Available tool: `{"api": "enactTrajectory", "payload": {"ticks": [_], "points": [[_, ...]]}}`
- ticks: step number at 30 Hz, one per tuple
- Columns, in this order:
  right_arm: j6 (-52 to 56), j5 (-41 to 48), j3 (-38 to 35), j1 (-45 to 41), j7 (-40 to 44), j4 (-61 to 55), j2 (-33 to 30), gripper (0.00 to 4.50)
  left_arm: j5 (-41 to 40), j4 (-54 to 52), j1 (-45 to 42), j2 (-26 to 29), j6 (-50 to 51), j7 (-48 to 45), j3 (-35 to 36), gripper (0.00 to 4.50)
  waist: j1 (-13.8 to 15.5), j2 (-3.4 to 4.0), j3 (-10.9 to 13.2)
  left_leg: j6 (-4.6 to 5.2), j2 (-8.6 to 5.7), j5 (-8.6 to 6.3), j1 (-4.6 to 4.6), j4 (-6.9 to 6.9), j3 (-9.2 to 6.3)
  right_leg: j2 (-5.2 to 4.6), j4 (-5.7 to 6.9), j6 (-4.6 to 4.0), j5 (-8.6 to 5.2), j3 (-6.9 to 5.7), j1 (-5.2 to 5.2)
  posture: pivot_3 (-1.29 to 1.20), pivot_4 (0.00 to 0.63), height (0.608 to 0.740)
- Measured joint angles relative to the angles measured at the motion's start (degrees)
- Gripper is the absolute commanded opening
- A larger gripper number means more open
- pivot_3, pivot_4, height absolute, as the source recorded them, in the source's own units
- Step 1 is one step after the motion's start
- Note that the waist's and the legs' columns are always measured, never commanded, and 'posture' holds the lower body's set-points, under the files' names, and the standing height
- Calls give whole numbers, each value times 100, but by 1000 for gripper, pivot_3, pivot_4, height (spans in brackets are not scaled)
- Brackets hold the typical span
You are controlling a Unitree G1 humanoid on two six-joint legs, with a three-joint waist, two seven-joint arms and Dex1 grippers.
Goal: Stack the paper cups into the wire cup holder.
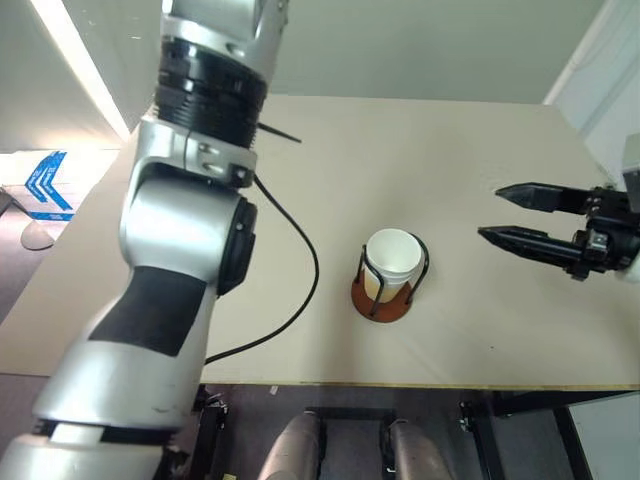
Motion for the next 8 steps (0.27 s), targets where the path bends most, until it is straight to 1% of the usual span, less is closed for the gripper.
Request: {"api": "enactTrajectory", "payload": {"ticks": [4,8], "points": [[-350,-629,338,-827,81,832,-7,3070,42,-142,-34,-70,138,252,53,4458,1,1,0,2,3,-1,12,3,11,-3,9,-3,3,4,3,0,150,740],[-442,-907,758,-1243,348,1077,30,3070,73,-141,-46,-122,228,436,59,4458,-2,1,1,2,5,-1,16,3,19,-1,13,-7,6,4,2,0,150,740]]}}
